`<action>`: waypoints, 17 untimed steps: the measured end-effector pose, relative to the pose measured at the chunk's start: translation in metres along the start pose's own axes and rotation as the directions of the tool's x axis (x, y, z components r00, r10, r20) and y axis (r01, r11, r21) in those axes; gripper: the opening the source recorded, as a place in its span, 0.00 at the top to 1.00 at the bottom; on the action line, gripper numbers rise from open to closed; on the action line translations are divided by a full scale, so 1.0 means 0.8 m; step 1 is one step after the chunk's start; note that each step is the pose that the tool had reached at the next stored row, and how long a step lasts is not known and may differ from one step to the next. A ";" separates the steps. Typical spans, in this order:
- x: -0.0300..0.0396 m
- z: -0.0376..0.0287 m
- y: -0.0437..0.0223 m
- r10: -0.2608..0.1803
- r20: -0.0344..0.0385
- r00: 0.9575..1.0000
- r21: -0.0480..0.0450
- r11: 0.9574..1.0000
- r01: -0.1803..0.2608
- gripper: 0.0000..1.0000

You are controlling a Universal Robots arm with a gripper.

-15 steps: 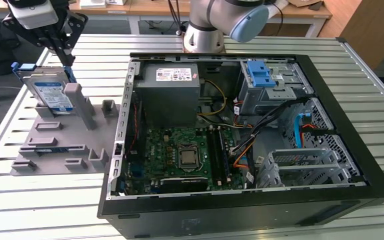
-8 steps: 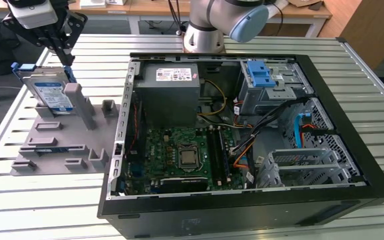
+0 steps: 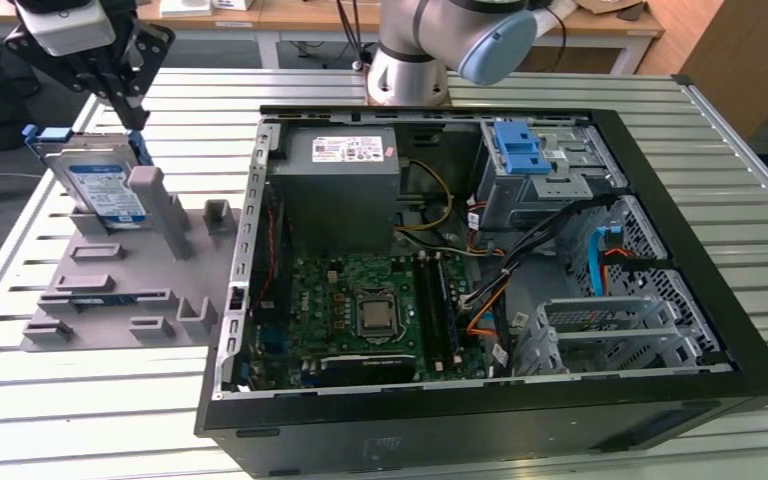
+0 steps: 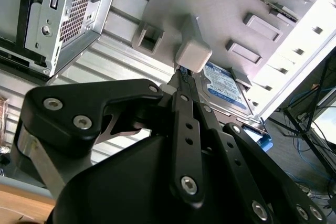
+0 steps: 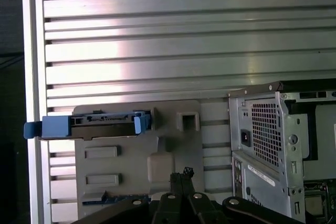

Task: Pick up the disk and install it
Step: 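Reach for the disk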

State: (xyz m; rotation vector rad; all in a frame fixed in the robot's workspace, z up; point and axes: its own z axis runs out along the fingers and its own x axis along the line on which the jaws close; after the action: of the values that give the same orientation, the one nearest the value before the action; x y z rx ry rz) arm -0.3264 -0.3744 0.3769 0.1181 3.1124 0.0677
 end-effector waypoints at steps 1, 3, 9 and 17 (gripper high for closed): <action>0.0007 0.0000 0.0008 0.000 0.000 1.000 0.000 1.000 0.000 0.89; 0.0071 0.0000 0.0022 0.000 0.000 1.000 0.000 1.000 0.000 0.89; 0.0238 0.0006 0.0107 0.000 0.000 1.000 0.000 1.000 0.000 0.89; 0.0394 0.0023 0.0279 -0.001 -0.006 1.000 0.021 1.000 0.001 0.89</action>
State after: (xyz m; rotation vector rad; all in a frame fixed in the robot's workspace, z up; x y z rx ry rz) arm -0.3561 -0.3497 0.3753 0.1172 3.1193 0.0353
